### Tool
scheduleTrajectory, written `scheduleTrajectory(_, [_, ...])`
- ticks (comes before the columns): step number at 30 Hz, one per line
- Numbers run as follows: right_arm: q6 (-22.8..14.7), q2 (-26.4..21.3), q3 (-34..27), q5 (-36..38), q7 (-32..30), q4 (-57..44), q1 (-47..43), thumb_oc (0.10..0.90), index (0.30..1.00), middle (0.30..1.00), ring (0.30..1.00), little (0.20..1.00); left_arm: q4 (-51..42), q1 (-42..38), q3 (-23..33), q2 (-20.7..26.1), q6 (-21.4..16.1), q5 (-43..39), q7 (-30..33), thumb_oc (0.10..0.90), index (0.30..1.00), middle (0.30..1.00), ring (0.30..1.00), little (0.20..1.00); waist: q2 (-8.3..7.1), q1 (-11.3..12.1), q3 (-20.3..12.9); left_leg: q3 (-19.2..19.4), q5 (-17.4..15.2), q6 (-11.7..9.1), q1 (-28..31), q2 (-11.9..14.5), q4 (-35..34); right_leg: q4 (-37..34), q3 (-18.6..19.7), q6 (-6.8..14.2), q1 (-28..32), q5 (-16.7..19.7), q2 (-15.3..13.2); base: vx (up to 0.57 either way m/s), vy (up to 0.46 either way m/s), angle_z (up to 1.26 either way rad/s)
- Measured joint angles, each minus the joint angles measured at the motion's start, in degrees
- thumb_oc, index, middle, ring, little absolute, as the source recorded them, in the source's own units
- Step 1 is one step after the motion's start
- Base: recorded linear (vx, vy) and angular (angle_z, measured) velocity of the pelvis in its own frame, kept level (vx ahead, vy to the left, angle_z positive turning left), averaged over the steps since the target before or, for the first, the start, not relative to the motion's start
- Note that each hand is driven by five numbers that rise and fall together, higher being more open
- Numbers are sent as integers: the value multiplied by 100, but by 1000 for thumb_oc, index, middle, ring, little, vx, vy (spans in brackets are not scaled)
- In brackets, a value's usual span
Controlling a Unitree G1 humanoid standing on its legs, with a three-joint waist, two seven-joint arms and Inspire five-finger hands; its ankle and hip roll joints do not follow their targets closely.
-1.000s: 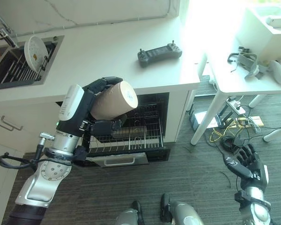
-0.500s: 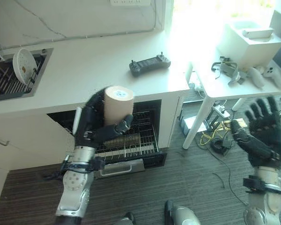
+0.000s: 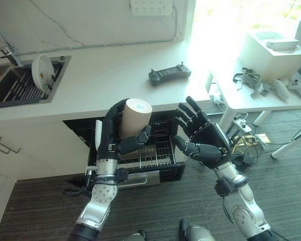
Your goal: Place the dishes in the dishwasher.
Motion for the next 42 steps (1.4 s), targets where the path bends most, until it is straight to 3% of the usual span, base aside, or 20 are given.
scheduleTrajectory(5, [8,8,229,11,-392,135,-352,800,900,900,900,900,71,-155,-74,11,-101,1146,1194,400,300,300,300,300,-6,26,-18,0,-1,1,46,-4,-23,-20,-17,8,57,-6,-9,0,0,0])
scheduleTrajectory(13, [269,1,516,69,-653,147,-720,800,900,900,900,900,335,-321,-414,-11,-154,2268,2301,400,300,300,300,300,-5,44,-20,0,0,0,131,10,-62,-36,-32,2,135,-10,9,28,-6,0])
scheduleTrajectory(26, [882,50,951,340,-779,199,-1428,800,900,900,900,900,571,-509,-636,-17,-265,2618,2566,400,300,300,300,300,-24,305,-33,-73,-5,4,134,10,-28,-31,-95,-13,225,-29,-1,52,-5,3])
scheduleTrajectory(32, [1126,152,1089,341,-1002,416,-1732,800,900,900,900,900,615,-513,-768,-8,-265,2624,2580,400,300,300,300,300,-121,321,-123,-183,-27,8,127,10,37,-40,-163,-16,301,-59,-16,50,4,9])
scheduleTrajectory(42, [1560,355,1183,467,-1189,767,-1922,800,900,900,900,900,781,-531,-925,-10,-259,2622,2582,400,300,300,300,300,-122,369,-130,-218,-93,52,25,-5,175,-16,-188,-13,277,-57,-50,23,4,1])
